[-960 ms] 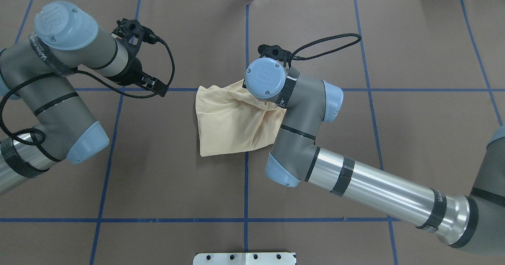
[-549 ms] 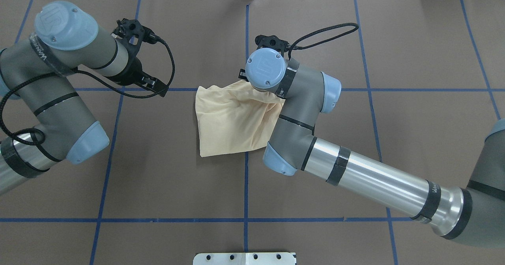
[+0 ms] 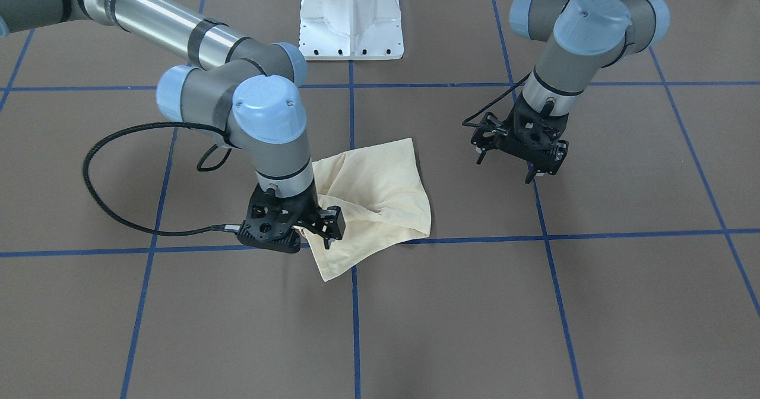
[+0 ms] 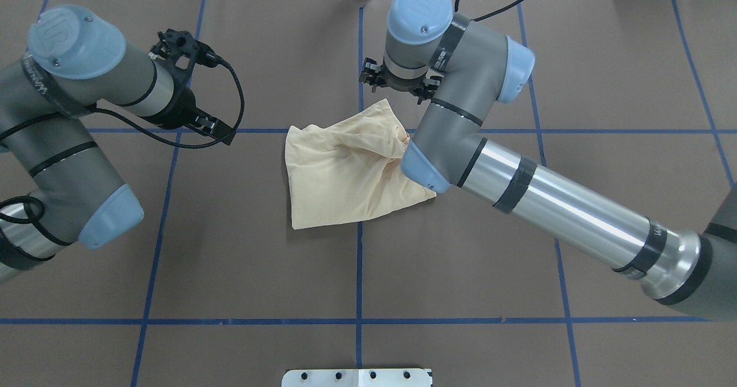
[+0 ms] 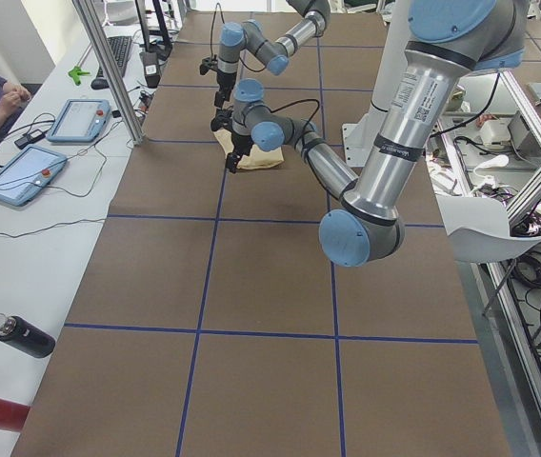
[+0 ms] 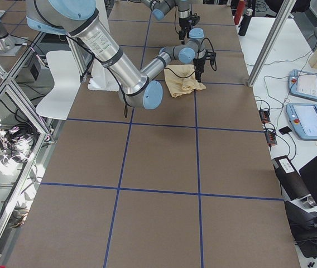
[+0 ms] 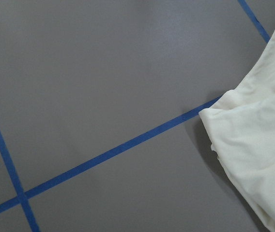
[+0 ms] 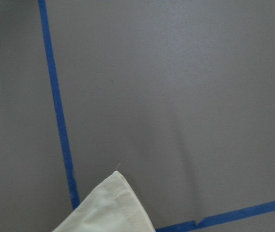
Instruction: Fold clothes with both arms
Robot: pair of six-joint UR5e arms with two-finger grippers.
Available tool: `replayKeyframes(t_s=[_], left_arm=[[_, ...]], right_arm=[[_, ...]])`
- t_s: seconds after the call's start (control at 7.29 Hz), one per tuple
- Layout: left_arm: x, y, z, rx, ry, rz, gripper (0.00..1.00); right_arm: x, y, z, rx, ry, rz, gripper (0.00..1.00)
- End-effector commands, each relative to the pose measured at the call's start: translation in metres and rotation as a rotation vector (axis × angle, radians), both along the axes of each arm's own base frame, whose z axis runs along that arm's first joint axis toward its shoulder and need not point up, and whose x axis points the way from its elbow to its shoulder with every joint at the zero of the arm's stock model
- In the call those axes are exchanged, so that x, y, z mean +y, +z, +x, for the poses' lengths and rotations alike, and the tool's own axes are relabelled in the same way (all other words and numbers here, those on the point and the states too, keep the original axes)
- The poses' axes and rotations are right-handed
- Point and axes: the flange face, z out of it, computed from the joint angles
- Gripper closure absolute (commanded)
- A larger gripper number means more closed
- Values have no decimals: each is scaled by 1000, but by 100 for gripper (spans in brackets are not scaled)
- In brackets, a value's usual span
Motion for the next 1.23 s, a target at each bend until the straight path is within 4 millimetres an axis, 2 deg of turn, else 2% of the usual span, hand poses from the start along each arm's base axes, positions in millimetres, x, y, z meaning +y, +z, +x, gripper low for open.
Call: replayKeyframes(t_s=[0.0, 0.27, 0.55, 0.69, 0.82, 0.96, 1.1], left_arm=[[13, 23, -53, -30, -3, 47, 0], [-4, 55, -131, -140, 18, 140, 0], [-15, 107, -229, -213, 64, 181, 0], [-10, 134, -272, -251, 59, 183, 0], [-2, 157, -312, -255, 2, 130, 0], [8, 183, -338, -250, -31, 69, 0], [7, 219, -353, -261, -52, -11, 0]], right_arm=[[3, 56, 114, 28, -102, 35, 0], [9, 116, 219, 69, -212, 94, 0], [24, 196, 310, 98, -320, 146, 0], [34, 242, 356, 123, -375, 162, 0], [49, 289, 403, 147, -420, 170, 0], [76, 334, 448, 137, -459, 168, 0], [111, 378, 488, 130, -492, 164, 0]])
